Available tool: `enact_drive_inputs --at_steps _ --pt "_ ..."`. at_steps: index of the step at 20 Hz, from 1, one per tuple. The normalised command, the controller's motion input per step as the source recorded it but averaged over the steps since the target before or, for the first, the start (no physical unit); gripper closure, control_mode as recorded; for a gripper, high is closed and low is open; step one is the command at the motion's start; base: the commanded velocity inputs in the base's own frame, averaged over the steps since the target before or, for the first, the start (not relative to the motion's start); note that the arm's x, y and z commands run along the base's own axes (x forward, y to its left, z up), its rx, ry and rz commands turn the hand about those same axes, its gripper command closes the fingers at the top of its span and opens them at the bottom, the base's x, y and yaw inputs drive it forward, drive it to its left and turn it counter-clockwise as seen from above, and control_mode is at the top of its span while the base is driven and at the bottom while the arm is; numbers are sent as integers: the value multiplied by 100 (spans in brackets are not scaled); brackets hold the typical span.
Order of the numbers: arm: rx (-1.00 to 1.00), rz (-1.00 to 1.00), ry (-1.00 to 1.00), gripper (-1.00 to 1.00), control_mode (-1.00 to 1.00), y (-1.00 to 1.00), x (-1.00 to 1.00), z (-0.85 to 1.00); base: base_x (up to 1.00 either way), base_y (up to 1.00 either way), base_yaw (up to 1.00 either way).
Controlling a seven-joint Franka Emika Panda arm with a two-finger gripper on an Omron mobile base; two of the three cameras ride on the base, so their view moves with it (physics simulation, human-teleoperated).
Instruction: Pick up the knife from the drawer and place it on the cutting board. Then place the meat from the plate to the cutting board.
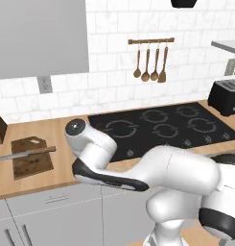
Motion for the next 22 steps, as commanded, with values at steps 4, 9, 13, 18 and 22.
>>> enact_drive_inputs --at_steps 4,9,13,18,22 --pt "24 -24 0 -100 -100 -100 -8 46 0 0 0" --pt "11 -22 3 -100 -100 -45 0 6 0 0 0" --pt "-3 0 2 -100 -100 20 0 0 0 0 0" --pt "-1 -5 -4 -100 100 15 -18 0 -56 60 -16" --pt "0 0 0 -100 100 0 0 0 -91 100 -34"
